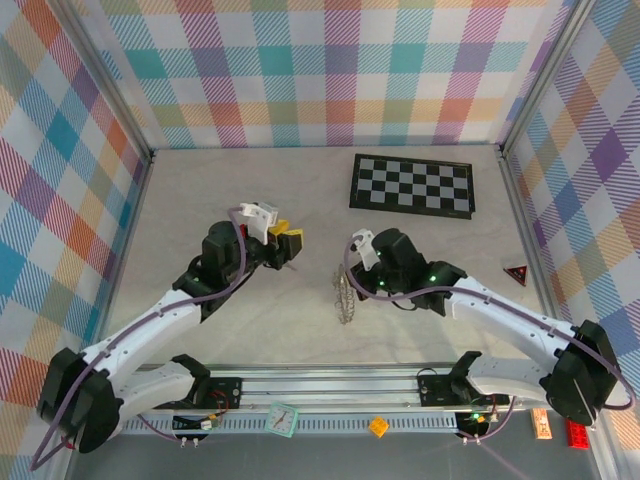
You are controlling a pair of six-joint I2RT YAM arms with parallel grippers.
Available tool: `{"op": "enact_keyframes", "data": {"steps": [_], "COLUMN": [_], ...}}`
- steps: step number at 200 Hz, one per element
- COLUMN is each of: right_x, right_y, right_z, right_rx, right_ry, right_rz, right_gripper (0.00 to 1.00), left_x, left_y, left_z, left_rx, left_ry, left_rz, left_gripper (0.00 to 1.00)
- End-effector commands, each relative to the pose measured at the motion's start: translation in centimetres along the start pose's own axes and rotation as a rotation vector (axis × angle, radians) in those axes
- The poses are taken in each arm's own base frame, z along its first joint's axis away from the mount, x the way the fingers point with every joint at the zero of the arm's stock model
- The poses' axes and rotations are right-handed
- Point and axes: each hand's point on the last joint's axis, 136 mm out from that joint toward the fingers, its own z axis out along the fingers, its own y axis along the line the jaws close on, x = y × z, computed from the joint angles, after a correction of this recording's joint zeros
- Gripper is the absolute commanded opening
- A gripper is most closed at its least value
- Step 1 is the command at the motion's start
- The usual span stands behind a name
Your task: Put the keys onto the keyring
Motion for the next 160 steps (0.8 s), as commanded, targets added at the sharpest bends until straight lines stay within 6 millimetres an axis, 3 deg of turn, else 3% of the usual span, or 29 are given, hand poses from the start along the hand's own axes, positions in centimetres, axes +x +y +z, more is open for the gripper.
{"op": "enact_keyframes", "data": {"steps": [1,41,80,108,119,144,160], "right_x": [-1.9,-1.1,-0.2,-0.6,-0.5,-0.1,0.5], "right_y": [2.6,4.0,4.8,4.6,4.6,4.3,3.9], "right_z": [-0.6,-1.0,-1.0,-1.2,-1.4,-1.9,-2.3], "right_rx": [-0.212,-0.34,-0.406,-0.381,-0.382,-0.36,-0.335], "right_ry": [-0.082,-0.099,-0.075,-0.072,-0.044,0.041,0.123], "right_rz": [-0.139,-0.314,-0.429,-0.422,-0.408,-0.356,-0.329], "right_gripper": [0.0,0.0,0.0,0.0,0.0,0.0,0.0], "left_x": [-0.5,3.9,6.0,7.8,8.3,9.4,9.9], "left_y": [-2.9,-5.8,-8.5,-9.0,-8.8,-8.8,-9.0], "left_z": [0.4,0.3,-1.3,-2.0,-2.0,-1.5,-1.4], "left_rx": [0.192,0.418,0.633,0.7,0.696,0.683,0.687], "left_ry": [-0.035,0.111,0.15,0.249,0.269,0.294,0.308], "left_rz": [0.082,0.184,0.265,0.286,0.293,0.293,0.312], "left_gripper": [0.45,0.35,0.31,0.22,0.24,0.41,0.43]}}
